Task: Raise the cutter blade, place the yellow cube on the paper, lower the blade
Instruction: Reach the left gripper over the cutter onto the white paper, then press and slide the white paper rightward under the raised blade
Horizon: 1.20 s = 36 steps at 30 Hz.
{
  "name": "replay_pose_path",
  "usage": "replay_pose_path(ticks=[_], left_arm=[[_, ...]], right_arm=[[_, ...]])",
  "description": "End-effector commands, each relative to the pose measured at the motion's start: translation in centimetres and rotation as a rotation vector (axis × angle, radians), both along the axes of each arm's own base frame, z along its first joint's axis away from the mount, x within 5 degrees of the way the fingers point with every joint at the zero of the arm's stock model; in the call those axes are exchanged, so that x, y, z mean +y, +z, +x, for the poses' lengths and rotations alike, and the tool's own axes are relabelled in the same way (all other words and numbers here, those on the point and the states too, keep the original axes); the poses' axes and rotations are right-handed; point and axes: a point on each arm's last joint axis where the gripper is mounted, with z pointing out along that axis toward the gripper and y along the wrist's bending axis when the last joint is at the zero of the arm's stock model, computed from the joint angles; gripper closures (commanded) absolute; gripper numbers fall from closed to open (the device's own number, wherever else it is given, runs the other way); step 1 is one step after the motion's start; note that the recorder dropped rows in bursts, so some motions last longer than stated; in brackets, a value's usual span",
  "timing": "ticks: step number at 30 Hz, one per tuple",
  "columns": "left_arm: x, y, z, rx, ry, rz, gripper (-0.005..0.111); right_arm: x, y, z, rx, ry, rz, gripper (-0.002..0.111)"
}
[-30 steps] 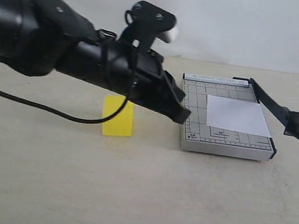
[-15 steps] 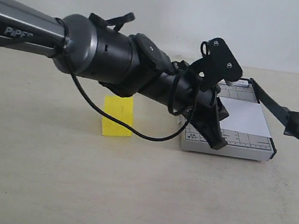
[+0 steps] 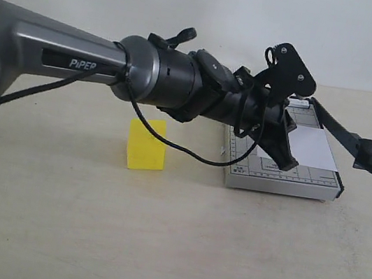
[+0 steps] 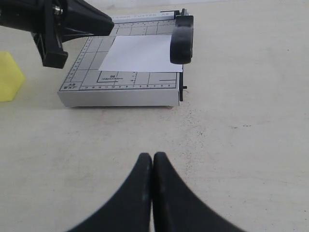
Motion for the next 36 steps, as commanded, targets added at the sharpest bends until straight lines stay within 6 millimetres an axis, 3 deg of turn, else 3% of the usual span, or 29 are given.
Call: replay_pose_path(ticks=[1, 15, 36], left_arm=[[-0.9, -0.8, 0.7, -0.003, 0.006, -0.015, 0.102], [-1.7, -4.3, 2.1, -0.022, 0.041, 0.022, 0.102], [-2.7, -7.1, 0.9, 0.048, -0.025, 0.047, 0.102]], right_arm=[[0.0, 0.0, 0.0, -0.01, -0.005, 0.004, 0.108], [0.0, 0.0, 0.0, -0.009, -0.005, 0.007, 0.108], [0.0, 0.3, -0.2, -0.043, -0.009, 0.02, 0.108]])
